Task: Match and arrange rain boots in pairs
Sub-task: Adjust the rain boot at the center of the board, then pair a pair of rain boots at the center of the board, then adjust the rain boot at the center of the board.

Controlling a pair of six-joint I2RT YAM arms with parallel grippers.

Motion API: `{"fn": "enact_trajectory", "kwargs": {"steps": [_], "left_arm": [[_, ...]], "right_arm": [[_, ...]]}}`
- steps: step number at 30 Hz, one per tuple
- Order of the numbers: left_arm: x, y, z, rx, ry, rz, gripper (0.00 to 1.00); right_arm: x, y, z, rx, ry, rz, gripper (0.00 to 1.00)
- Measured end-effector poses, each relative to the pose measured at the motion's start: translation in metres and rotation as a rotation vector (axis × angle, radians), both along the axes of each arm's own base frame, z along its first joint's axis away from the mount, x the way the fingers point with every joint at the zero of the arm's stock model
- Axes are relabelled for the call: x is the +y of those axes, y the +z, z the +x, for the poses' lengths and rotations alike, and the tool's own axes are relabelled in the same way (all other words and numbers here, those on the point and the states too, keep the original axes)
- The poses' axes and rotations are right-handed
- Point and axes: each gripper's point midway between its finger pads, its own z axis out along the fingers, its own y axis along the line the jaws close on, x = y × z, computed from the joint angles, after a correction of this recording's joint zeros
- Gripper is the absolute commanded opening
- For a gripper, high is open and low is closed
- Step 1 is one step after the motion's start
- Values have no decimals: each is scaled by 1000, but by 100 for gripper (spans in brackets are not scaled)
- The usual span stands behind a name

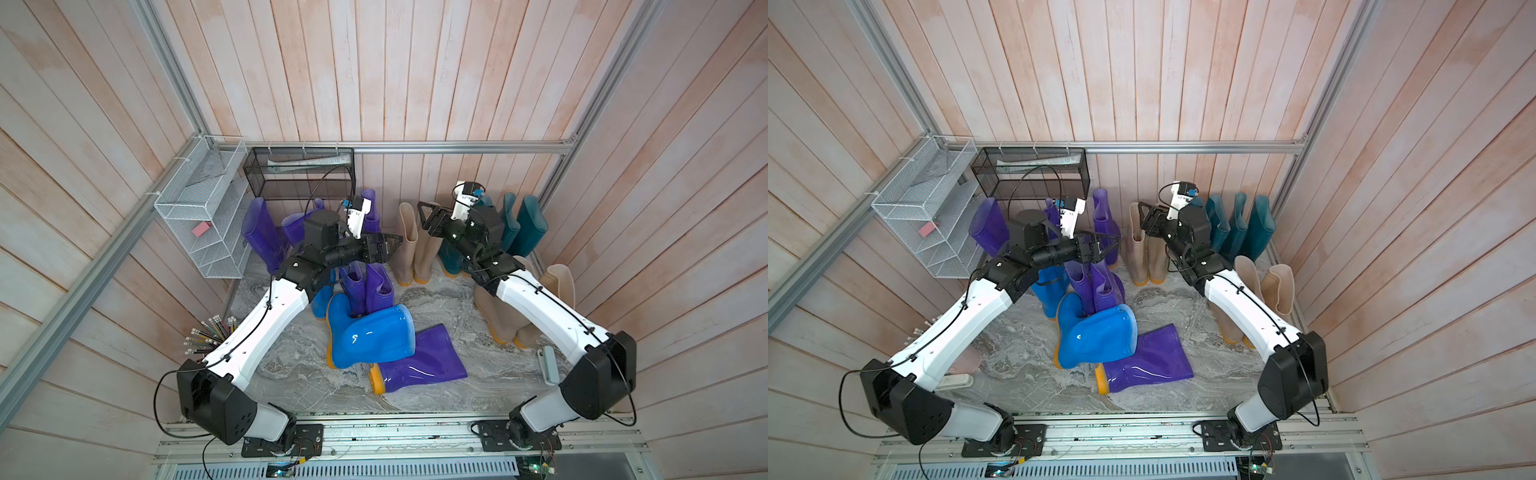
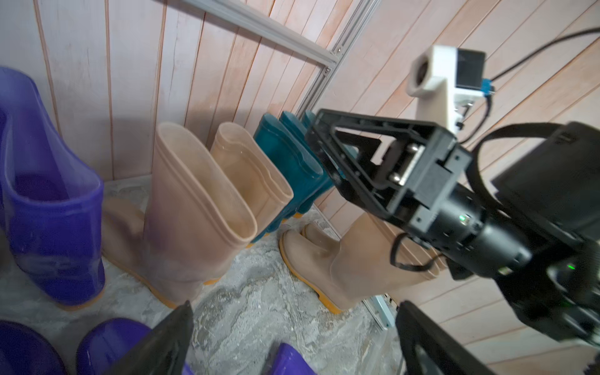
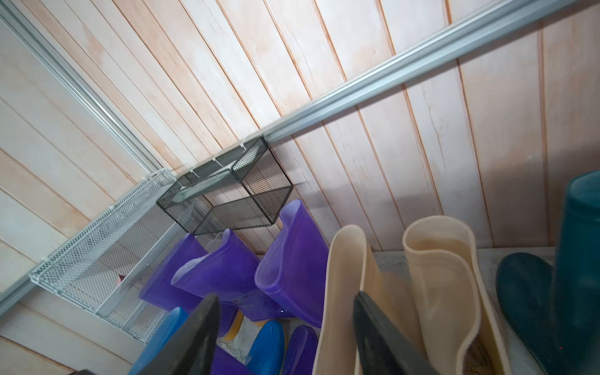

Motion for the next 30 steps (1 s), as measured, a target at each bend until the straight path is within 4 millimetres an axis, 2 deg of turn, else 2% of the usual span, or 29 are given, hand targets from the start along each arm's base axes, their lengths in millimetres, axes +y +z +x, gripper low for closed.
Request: {"fn": "enact_trajectory", "kwargs": {"steps": [2,4,7,9,12,15,17,19,21,23,25,26,27,30], "left_arm": [[-12,11,9,-12,6,8,100],[-24,16,20,-15,15,18,99],[-33,7,45,7,60,49,98],[-35,-9,63,30,103,79,98],[-36,-47,86,87,159,138,98],[-38,-85,101,143,176,182,97],[-42,-102,106,173,167,192,95],[-49,-111,107,193,141,178,89],[-53,-111,108,197,126,157,77],[-58,-107,107,190,110,137,62],[-61,-104,108,174,96,126,45],[-62,-103,109,172,94,120,39],[-63,-103,110,163,90,118,33],[-64,-103,114,139,84,122,12]], "right_arm": [[-9,10,2,-15,-13,-35,70],[-19,10,11,-6,-29,-78,70],[-31,-10,27,46,-46,-141,70],[-36,-33,35,100,-45,-179,70],[-41,-65,44,175,-36,-216,70],[-42,-86,51,221,-18,-235,69],[-42,-100,55,246,-1,-247,66],[-40,-112,58,269,16,-256,61],[-36,-123,60,285,33,-265,52],[-33,-135,63,304,51,-275,35],[-30,-146,66,324,66,-276,12],[-29,-148,67,324,71,-280,6],[-30,-150,69,327,73,-282,1],[-33,-149,76,327,76,-278,0]]}}
